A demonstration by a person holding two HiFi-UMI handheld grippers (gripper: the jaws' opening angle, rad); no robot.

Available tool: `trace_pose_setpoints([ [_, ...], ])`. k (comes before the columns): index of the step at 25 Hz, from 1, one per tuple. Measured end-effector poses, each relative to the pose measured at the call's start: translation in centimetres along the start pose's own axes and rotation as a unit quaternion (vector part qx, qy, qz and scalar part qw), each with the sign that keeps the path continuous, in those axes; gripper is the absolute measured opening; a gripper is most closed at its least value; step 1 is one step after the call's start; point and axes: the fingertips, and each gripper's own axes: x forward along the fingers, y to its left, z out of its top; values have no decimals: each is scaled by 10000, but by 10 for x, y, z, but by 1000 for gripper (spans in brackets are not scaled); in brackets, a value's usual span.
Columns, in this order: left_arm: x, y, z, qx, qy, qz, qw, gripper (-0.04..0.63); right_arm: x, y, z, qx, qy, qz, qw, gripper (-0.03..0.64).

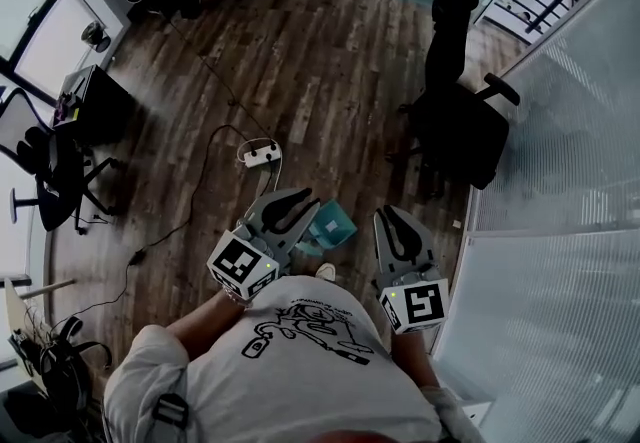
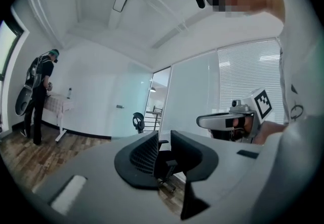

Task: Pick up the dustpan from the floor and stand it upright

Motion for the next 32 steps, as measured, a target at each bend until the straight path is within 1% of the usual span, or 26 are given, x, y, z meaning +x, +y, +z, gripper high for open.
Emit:
trace_pose_setpoints([
  [6, -4, -8, 23, 174, -143, -72, 9997, 72, -6, 6, 26, -197, -138, -74, 9997, 32],
  [11, -6, -13, 31, 264, -147, -108, 9995, 72, -10, 8, 39, -187, -331, -115, 9992, 29],
  [19, -10, -19, 31, 297, -181, -200, 9992, 72, -11, 16, 40, -248, -391, -119, 9989, 25],
  [27, -8, -27, 35, 182, -197, -224, 9994, 72, -12, 19, 39, -250, -362, -59, 9990, 25],
  [32, -11, -28, 34, 226, -153, -247, 9993, 72, -15, 19, 39, -281, -351, -73, 9990, 25],
])
